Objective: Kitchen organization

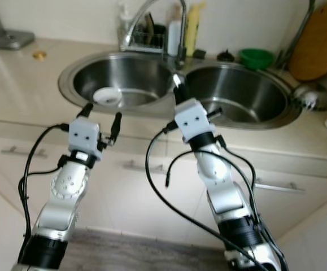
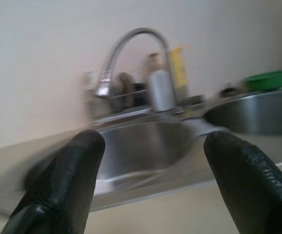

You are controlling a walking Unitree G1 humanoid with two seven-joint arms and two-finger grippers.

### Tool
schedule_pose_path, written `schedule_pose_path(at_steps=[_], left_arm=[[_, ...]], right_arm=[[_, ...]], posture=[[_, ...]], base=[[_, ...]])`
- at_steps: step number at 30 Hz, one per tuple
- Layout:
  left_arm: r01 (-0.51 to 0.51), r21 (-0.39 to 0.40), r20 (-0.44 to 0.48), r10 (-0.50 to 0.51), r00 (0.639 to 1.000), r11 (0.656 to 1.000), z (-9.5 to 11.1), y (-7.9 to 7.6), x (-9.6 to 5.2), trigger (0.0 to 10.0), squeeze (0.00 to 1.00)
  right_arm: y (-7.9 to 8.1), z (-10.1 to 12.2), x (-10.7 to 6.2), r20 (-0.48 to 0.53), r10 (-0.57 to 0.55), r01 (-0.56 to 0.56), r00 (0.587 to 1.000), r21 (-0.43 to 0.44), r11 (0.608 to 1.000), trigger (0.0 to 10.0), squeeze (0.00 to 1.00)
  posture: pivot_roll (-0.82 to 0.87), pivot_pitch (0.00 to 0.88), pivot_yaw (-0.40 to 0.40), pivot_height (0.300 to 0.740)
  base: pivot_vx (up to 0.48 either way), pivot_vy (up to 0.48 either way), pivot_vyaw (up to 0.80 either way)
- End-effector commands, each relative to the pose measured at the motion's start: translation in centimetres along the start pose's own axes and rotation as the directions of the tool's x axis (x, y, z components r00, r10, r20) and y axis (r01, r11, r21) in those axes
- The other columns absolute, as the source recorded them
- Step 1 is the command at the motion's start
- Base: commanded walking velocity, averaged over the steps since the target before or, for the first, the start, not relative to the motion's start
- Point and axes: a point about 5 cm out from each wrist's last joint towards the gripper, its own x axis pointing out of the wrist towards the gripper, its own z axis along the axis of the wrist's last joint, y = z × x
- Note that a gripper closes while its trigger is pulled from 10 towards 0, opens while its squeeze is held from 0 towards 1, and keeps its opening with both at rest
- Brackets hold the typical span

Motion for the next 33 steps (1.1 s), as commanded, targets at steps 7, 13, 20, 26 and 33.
schedule_pose_path(at_steps=[7, 13, 20, 26, 33], left_arm=[[-0.002, 0.018, 0.029, 0.001, 1.000, 1.000, 0.5, 0.3, 0.2, 10.0, 0.00], [-0.006, 0.020, 0.031, 0.006, 1.000, 1.000, 0.6, 0.4, 0.1, 10.0, 0.00], [-0.010, 0.022, 0.032, 0.010, 0.999, 1.000, 0.6, 0.6, 0.0, 10.0, 0.00], [-0.015, 0.024, 0.040, 0.014, 0.999, 1.000, 0.8, 0.7, 0.1, 10.0, 0.00], [-0.028, 0.019, 0.059, 0.027, 0.998, 0.999, 1.1, 0.9, 0.1, 10.0, 0.00]], right_arm=[[-0.1, 0.5, 0.6, 0.020, -0.004, 0.004, 1.000, 0.003, 1.000, 8.6, 0.00], [0.1, 0.4, 0.6, 0.011, 0.005, -0.005, 1.000, 0.003, 1.000, 10.0, 0.00], [0.4, 0.1, 0.4, -0.015, 0.010, -0.010, 1.000, 0.023, 1.000, 10.0, 0.00], [0.6, 0.1, 0.6, -0.020, 0.026, -0.025, 0.999, 0.035, 0.999, 10.0, 0.00], [0.5, -0.6, 1.6, -0.113, 0.018, 0.001, 0.993, 0.169, 0.986, 10.0, 0.00]], posture=[[0.08, 0.000, -0.070, 0.740], [0.08, 0.000, -0.069, 0.740], [0.08, 0.000, -0.067, 0.740], [0.08, 0.000, -0.068, 0.740], [0.09, 0.000, -0.073, 0.740]], base=[[0.297, 0.000, 0.00], [0.294, 0.000, 0.00], [0.296, 0.000, 0.00], [0.276, 0.000, 0.00], [0.069, 0.000, 0.00]])
